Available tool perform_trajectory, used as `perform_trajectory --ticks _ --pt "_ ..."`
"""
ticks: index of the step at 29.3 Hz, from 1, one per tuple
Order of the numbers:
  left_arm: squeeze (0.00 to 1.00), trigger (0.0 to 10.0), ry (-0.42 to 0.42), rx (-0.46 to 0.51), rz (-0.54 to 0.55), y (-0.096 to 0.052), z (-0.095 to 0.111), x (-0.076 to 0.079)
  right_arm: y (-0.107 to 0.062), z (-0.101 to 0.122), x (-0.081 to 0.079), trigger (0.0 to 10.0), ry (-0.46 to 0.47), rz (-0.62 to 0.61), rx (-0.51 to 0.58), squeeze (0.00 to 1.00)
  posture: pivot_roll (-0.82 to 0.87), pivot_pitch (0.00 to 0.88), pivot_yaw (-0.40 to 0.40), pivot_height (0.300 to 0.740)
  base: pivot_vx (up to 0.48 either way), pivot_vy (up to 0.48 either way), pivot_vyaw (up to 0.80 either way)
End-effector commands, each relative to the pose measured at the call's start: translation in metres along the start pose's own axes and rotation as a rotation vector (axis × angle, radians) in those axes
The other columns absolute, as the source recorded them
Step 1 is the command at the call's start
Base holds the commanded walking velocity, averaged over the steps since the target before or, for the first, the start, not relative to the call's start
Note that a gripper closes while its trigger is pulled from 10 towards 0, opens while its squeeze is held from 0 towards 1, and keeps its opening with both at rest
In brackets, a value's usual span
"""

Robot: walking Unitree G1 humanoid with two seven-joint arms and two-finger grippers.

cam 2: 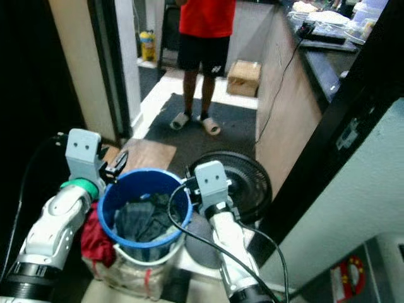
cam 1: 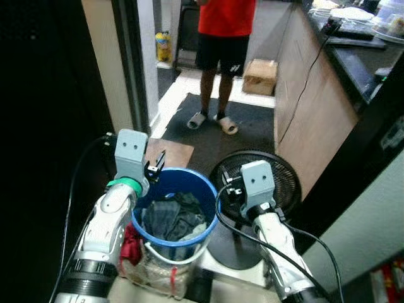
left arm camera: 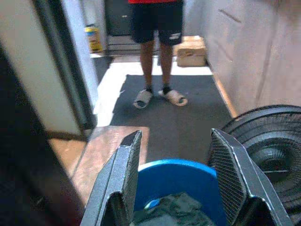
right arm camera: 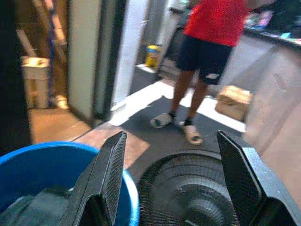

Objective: Clothes washing

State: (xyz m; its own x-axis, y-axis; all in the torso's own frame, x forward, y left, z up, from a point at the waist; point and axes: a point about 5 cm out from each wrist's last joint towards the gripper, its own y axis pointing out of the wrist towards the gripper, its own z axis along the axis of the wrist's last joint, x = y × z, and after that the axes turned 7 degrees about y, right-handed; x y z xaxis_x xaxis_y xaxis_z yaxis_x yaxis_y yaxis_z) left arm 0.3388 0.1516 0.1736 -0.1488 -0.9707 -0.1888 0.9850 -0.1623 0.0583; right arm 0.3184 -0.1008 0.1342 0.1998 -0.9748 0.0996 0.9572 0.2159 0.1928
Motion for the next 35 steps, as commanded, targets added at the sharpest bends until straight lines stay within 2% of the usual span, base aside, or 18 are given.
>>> perform_trajectory --ticks 1,35 --pt "0.0 10.0 -0.003 -0.006 -0.009 0.0 -0.0025 0.0032 -0.0022 -0.0046 0.0027 10.0 -0.006 -0.006 -0.017 0.0 0.07 0.0 0.026 0.74 0.0 0.0 0.0" --pt "0.0 10.0 0.016 -0.014 -0.01 0.0019 -0.0051 0.0054 -0.0019 -0.007 0.0029 10.0 -0.017 -0.001 -0.023 0.0 0.07 0.0 0.025 0.74 0.0 0.0 0.0"
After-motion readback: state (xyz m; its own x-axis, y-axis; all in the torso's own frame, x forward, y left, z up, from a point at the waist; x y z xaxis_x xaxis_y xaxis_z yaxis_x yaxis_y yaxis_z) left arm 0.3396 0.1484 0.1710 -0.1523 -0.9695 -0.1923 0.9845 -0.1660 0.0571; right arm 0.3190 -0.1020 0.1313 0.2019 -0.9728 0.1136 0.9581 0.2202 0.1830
